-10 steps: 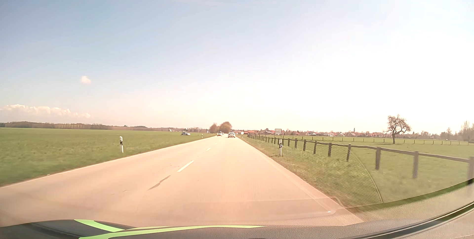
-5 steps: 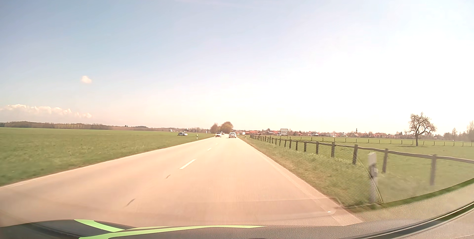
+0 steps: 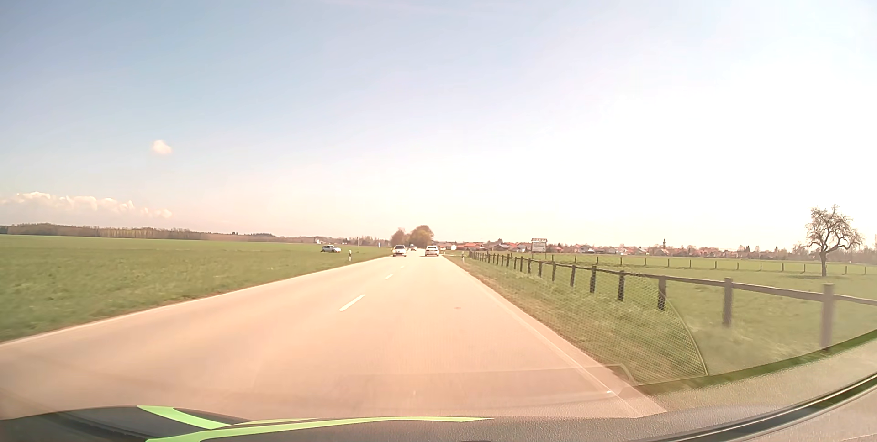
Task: Follow the waypoints while adhering to traffic rules and regulations
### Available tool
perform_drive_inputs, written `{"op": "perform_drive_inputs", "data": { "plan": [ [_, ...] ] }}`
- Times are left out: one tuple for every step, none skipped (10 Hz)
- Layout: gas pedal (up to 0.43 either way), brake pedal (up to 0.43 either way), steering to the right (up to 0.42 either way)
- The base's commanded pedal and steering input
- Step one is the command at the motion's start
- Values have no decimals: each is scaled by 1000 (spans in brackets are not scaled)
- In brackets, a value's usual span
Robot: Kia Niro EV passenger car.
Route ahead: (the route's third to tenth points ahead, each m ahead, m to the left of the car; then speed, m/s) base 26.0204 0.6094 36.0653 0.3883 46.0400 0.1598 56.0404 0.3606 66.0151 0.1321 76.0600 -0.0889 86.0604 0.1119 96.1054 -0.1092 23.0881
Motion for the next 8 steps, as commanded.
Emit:
{"op": "perform_drive_inputs", "data": {
  "plan": [
    [248,0,0],
    [248,0,0],
    [248,0,0],
    [248,0,0],
    [248,0,0],
    [248,0,0],
    [248,0,0],
    [248,0,0]
  ]
}}
